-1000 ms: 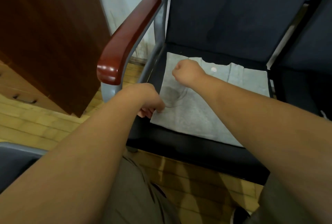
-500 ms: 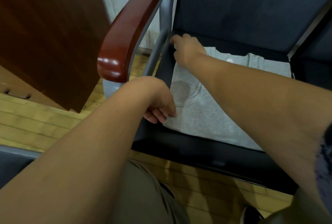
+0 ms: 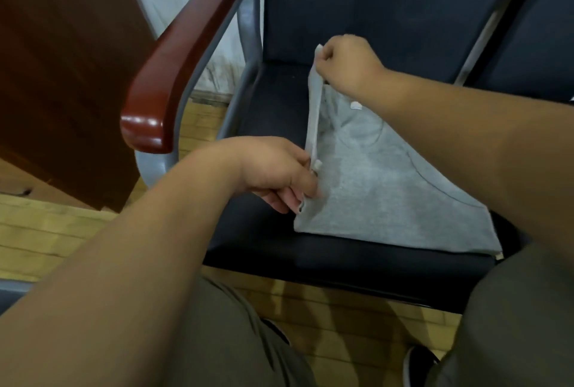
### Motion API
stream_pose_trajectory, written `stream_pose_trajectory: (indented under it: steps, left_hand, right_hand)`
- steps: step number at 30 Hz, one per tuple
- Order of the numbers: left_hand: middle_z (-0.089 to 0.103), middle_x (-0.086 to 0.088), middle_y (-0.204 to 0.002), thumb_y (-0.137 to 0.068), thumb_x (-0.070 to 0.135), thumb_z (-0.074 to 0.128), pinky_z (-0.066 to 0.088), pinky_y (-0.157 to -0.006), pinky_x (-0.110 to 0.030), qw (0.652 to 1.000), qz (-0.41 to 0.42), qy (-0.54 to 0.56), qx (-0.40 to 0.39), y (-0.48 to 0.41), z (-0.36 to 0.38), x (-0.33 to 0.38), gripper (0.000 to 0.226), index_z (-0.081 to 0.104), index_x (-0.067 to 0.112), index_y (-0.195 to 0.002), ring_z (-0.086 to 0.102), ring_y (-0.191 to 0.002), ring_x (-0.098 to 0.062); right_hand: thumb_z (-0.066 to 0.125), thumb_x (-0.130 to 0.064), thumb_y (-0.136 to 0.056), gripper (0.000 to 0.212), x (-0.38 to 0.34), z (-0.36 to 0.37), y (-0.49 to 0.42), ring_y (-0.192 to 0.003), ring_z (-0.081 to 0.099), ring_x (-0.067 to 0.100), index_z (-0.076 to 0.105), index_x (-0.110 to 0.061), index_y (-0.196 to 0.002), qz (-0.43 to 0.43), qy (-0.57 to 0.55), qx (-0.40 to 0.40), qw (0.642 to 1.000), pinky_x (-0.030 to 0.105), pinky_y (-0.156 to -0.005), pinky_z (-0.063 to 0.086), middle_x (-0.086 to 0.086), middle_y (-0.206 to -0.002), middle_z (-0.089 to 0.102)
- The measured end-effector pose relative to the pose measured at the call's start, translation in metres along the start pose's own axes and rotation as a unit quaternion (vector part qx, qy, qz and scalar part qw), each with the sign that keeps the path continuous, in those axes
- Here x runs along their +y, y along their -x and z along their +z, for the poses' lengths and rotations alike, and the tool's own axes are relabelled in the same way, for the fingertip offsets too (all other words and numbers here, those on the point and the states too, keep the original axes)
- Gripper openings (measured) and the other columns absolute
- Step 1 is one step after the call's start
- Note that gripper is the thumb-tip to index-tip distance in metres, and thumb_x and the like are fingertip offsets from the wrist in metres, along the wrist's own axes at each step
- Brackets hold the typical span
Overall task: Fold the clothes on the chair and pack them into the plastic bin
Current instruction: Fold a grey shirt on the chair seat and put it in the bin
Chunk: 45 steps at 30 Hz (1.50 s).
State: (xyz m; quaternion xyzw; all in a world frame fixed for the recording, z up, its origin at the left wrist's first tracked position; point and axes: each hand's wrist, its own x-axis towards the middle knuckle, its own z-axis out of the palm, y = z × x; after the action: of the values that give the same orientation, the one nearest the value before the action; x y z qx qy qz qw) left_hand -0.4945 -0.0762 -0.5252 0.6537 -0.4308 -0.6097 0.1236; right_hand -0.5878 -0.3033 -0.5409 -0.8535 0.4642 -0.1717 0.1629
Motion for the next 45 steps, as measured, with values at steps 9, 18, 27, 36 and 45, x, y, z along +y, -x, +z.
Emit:
stream_pose_trajectory:
  steps: [9,18,27,36,45]
  left_hand:
    - [0.079,-0.006,-0.079,-0.095,0.014,0.077,0.065,-0.083,-0.039,0.998,0.000,-0.058,-0.016,-0.032,0.060,0.053,0.009,0.068,0.009,-0.095,0.080,-0.079,-0.018]
    - [0.080,-0.010,-0.098,-0.096,0.047,0.075,0.066,-0.087,-0.042,0.979,-0.063,-0.193,0.013,-0.068,0.083,0.071,0.044,0.074,0.004,-0.108,0.079,-0.092,-0.026]
    - [0.080,-0.007,-0.097,-0.098,0.040,0.074,0.062,-0.075,-0.031,0.948,0.000,-0.317,0.023,-0.074,0.115,0.102,0.030,0.075,0.011,-0.107,0.077,-0.089,-0.020]
    - [0.074,0.003,-0.112,-0.100,0.025,0.070,0.055,-0.097,-0.029,0.921,0.152,-0.357,-0.014,-0.094,0.158,0.126,0.013,0.073,0.023,-0.113,0.068,-0.105,-0.015]
    - [0.061,0.011,-0.103,-0.099,0.018,0.066,0.047,-0.078,-0.022,0.870,0.247,-0.416,-0.095,-0.129,0.195,0.141,0.050,0.056,0.037,-0.145,0.060,-0.092,-0.007]
  right_hand:
    - [0.057,-0.012,-0.099,0.030,0.071,-0.026,0.024,-0.106,0.069,0.013,0.076,-0.021,-0.121,0.070,-0.113,-0.012,0.991,0.031,-0.097,0.058,-0.003,-0.121,0.071]
    - [0.053,-0.017,-0.099,0.029,0.118,-0.038,0.038,-0.103,0.070,0.023,0.079,-0.010,-0.109,0.094,-0.058,-0.114,0.987,0.037,-0.086,0.061,0.007,-0.112,0.076]
    - [0.056,-0.016,-0.098,0.029,0.165,-0.074,0.060,-0.106,0.070,0.033,0.077,-0.002,-0.114,0.150,-0.004,-0.115,0.982,0.044,-0.092,0.061,0.016,-0.116,0.075]
    - [0.049,-0.009,-0.103,0.038,0.213,-0.096,0.082,-0.122,0.062,0.038,0.064,0.001,-0.136,0.145,0.075,-0.145,0.976,0.045,-0.101,0.055,0.019,-0.134,0.065]
    - [0.065,-0.033,-0.102,0.070,0.258,-0.091,0.081,-0.133,0.052,0.036,0.034,-0.025,-0.164,0.138,0.044,-0.156,0.977,0.036,-0.094,0.046,0.015,-0.156,0.041]
